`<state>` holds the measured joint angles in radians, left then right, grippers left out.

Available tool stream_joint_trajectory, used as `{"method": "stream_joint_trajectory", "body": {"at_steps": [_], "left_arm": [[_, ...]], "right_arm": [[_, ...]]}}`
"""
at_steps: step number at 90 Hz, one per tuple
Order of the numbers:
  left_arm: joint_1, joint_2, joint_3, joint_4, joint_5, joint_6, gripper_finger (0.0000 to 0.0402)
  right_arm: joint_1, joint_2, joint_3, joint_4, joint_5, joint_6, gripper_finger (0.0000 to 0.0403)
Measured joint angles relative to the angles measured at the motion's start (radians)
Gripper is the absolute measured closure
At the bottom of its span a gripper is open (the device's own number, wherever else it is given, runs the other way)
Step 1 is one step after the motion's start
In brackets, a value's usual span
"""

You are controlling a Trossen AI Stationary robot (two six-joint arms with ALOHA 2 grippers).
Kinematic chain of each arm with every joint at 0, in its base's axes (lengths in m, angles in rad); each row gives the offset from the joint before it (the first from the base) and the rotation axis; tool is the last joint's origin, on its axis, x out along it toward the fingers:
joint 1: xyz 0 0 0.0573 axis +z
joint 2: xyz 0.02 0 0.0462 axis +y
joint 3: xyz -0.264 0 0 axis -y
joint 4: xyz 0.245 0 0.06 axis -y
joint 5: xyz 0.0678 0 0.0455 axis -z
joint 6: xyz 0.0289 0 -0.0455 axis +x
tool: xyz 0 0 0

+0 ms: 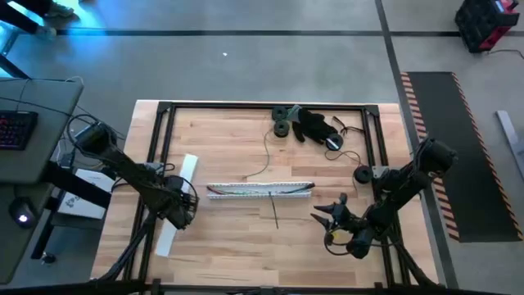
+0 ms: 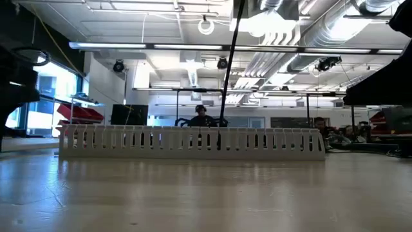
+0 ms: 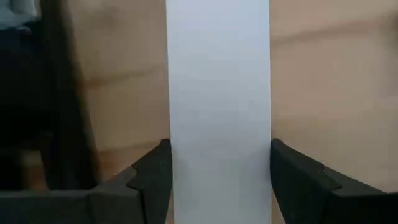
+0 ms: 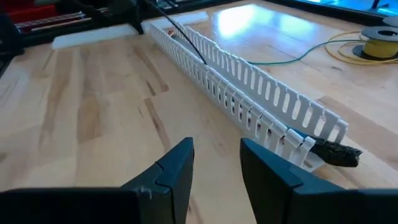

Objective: Ziptie cables
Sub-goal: Close the white cable duct

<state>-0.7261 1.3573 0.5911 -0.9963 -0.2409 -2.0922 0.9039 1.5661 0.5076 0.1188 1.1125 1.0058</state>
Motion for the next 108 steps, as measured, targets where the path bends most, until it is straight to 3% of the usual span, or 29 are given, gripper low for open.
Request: {"method": "stream_joint_trajectory", "body": {"at_steps": [56,67,87,108], "left_arm": [[0.053,-0.01,0.006,0.016,-0.058,0.068,0.0204],[0.099,-0.013,0.008,0.028,-0.063,0.154,0.0244],[0.21,-0.034,0.008,0.024,-0.064,0.332,0.0277],[0.251,-0.095,0.008,0.024,-0.128,0.478,0.0261]], "right_arm": [[-0.001,0.0,0.0,0.0,0.02,-0.023,0.0287],[-0.001,0.0,0.0,0.0,0.02,-0.023,0.0287],[-0.001,0.0,0.0,-0.001,0.021,-0.02,0.0287],[-0.001,0.0,0.0,-0.001,0.019,-0.02,0.0287]]}}
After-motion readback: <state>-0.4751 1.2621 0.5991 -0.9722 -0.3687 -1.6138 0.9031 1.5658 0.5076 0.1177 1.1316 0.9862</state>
